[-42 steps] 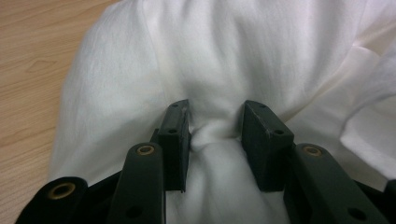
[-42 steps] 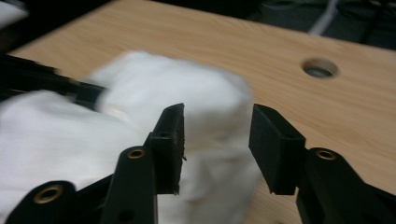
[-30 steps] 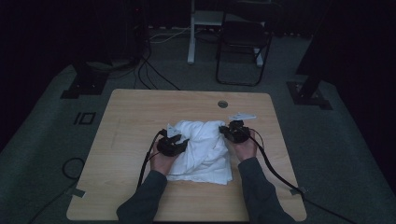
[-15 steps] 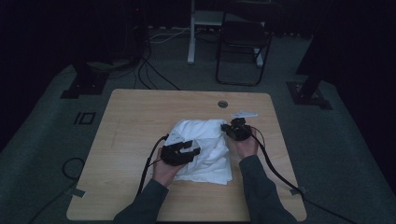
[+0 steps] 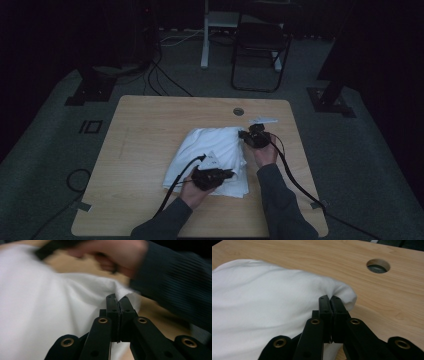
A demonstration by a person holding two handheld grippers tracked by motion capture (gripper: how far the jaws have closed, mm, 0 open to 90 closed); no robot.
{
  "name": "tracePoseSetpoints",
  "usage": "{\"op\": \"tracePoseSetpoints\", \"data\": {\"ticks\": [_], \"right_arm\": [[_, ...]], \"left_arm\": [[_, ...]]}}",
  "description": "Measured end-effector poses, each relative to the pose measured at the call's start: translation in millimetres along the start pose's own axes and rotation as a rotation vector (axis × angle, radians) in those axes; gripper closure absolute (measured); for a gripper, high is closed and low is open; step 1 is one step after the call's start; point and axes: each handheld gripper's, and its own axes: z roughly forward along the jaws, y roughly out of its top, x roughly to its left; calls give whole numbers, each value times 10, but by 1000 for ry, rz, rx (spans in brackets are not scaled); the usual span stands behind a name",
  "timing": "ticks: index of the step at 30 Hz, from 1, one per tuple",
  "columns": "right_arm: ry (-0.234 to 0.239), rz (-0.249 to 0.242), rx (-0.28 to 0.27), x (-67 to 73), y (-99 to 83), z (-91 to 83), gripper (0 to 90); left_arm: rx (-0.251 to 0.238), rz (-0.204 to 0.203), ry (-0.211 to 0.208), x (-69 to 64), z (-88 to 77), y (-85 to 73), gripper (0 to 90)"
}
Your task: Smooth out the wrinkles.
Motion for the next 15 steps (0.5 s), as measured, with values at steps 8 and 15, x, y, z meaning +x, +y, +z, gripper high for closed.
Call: {"op": "tracePoseSetpoints", "data": {"ticks": [8, 15], "right_arm": [[-27, -11, 22, -32, 30, 51, 884], [-43, 24, 27, -36, -45, 46, 660]], "left_arm": [[31, -56, -10, 13, 218, -105, 890], [102, -57, -39, 2, 444, -253, 825]]}}
